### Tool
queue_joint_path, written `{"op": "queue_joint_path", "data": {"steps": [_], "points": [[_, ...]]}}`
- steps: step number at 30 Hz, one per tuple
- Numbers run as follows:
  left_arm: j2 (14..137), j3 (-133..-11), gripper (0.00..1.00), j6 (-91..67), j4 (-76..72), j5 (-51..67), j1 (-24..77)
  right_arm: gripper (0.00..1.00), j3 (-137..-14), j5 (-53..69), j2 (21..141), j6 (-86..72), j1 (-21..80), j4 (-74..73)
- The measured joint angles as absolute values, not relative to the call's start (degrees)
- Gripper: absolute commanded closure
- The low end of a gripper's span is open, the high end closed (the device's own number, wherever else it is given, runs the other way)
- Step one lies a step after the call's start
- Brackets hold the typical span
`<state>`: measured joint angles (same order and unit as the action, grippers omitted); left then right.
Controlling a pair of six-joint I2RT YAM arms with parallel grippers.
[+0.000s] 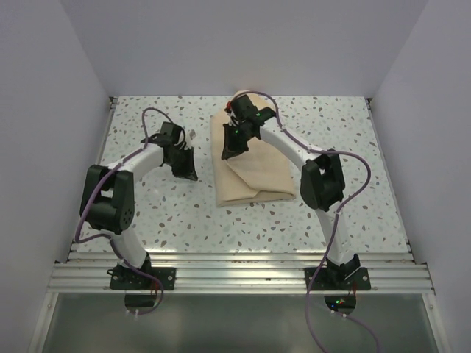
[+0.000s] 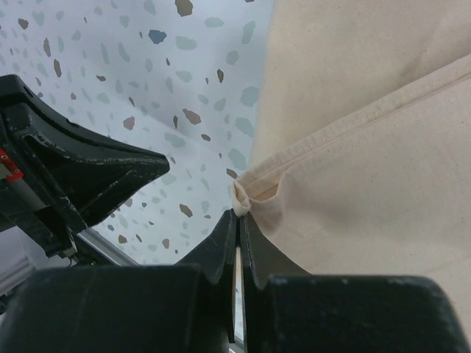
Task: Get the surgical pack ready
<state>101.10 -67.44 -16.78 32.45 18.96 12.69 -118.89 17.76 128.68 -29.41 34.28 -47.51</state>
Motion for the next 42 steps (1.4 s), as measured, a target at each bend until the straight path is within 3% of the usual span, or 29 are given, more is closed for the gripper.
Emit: {"op": "queue_joint_path", "data": {"steps": [16, 17, 18, 20, 25, 26, 29, 31, 35, 37, 40, 42], "points": [[101.1, -66.89, 0.94, -16.75, 32.45, 18.92, 11.35, 0.99, -118.1, 19.22, 131.74, -29.3, 36.75, -47.2], [101.1, -66.89, 0.93, -16.75, 32.47, 18.92, 11.33, 0.96, -118.1, 19.22, 132.16, -29.3, 36.84, -47.16], [101.1, -66.89, 0.91, -16.73, 32.47, 18.9, 11.29, 0.83, -118.13, 19.22, 132.68, -29.32, 36.91, -47.18], [101.1, -66.89, 0.88, -16.71, 32.47, 18.92, 11.22, 0.72, -118.24, 19.38, 133.53, -29.28, 36.99, -47.22], [101.1, -67.07, 0.8, -16.67, 32.69, 19.4, 10.98, 0.51, -121.86, 20.75, 135.35, -28.91, 37.23, -49.41], [101.1, -67.26, 0.8, -16.67, 32.73, 19.97, 10.87, 0.43, -122.67, 20.8, 135.35, -28.56, 37.21, -50.13], [101.06, -68.66, 0.8, -16.75, 32.32, 23.35, 10.57, 0.38, -120.7, 21.52, 132.46, -27.57, 36.42, -50.85], [100.82, -69.34, 0.85, -16.99, 30.63, 27.16, 10.52, 0.39, -114.67, 23.24, 127.57, -27.4, 34.79, -49.89], [100.75, -70.04, 1.0, -18.31, 25.71, 35.53, 10.9, 0.59, -100.68, 29.69, 116.05, -27.05, 28.01, -48.16], [101.34, -70.65, 1.0, -19.55, 23.24, 39.75, 11.66, 0.74, -97.03, 32.53, 113.08, -26.28, 24.84, -47.27], [102.96, -70.98, 1.0, -22.22, 17.85, 44.21, 13.8, 0.88, -92.51, 37.15, 111.24, -24.34, 22.63, -45.3], [104.64, -71.81, 1.0, -23.64, 15.99, 46.35, 15.53, 0.91, -89.25, 39.72, 111.11, -23.79, 23.2, -43.46]]}}
